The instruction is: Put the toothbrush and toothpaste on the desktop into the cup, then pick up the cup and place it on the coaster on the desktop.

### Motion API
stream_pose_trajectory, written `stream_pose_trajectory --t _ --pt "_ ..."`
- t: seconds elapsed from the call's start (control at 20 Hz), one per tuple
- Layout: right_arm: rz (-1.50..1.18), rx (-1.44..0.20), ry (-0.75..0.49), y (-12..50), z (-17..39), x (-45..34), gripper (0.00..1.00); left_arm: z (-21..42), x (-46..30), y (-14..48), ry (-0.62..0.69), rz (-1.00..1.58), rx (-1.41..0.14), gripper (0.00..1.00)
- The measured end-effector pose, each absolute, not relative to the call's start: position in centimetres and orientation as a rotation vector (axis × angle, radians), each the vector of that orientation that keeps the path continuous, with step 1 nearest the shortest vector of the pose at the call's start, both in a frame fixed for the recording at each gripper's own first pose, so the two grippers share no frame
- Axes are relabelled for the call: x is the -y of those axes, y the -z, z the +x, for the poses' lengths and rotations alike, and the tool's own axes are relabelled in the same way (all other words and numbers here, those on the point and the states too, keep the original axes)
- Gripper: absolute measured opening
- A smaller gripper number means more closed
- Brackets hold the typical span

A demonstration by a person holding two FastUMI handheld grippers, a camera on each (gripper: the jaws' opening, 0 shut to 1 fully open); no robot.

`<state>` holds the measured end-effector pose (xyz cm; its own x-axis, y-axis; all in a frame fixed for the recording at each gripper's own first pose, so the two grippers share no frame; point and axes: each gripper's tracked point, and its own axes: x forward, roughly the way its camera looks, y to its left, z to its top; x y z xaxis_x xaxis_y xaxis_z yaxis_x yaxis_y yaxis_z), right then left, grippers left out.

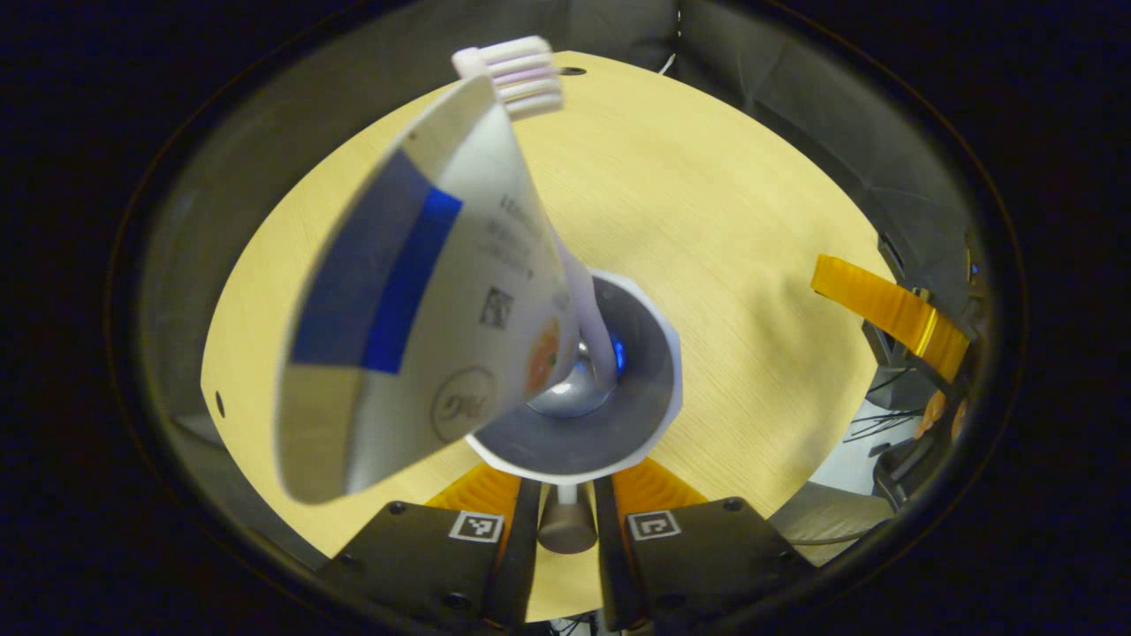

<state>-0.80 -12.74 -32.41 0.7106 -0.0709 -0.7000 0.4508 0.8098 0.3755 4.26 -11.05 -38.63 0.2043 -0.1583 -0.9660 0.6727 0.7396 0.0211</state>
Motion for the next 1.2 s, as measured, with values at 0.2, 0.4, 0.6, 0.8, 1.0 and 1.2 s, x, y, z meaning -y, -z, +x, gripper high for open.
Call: stream_pose_trajectory --t 0.2,0.4,0.6,0.8,1.0,1.2 --pt "0.549 -0.731 0.279 32.1 -0.3 11.9 0.43 4.9 10.6 37.3 0.592 0.473 -1.197 0.73" --pt "0.524 -0.738 0.242 32.1 -0.1 10.6 0.43 3.8 11.2 35.6 0.610 0.434 -1.124 0.72" --pt "0.480 -0.743 0.187 31.5 0.0 8.9 0.43 3.2 11.6 33.0 0.602 0.365 -1.022 0.71" --pt "0.392 -0.708 0.103 29.2 0.4 6.7 0.43 3.2 11.8 29.9 0.577 0.319 -0.883 0.72" --pt "0.283 -0.623 0.008 24.9 1.5 4.2 0.42 3.0 12.0 25.7 0.511 0.231 -0.715 0.72" --pt "0.189 -0.498 -0.059 19.4 3.1 2.4 0.42 3.6 10.2 21.3 0.418 0.155 -0.526 0.72"
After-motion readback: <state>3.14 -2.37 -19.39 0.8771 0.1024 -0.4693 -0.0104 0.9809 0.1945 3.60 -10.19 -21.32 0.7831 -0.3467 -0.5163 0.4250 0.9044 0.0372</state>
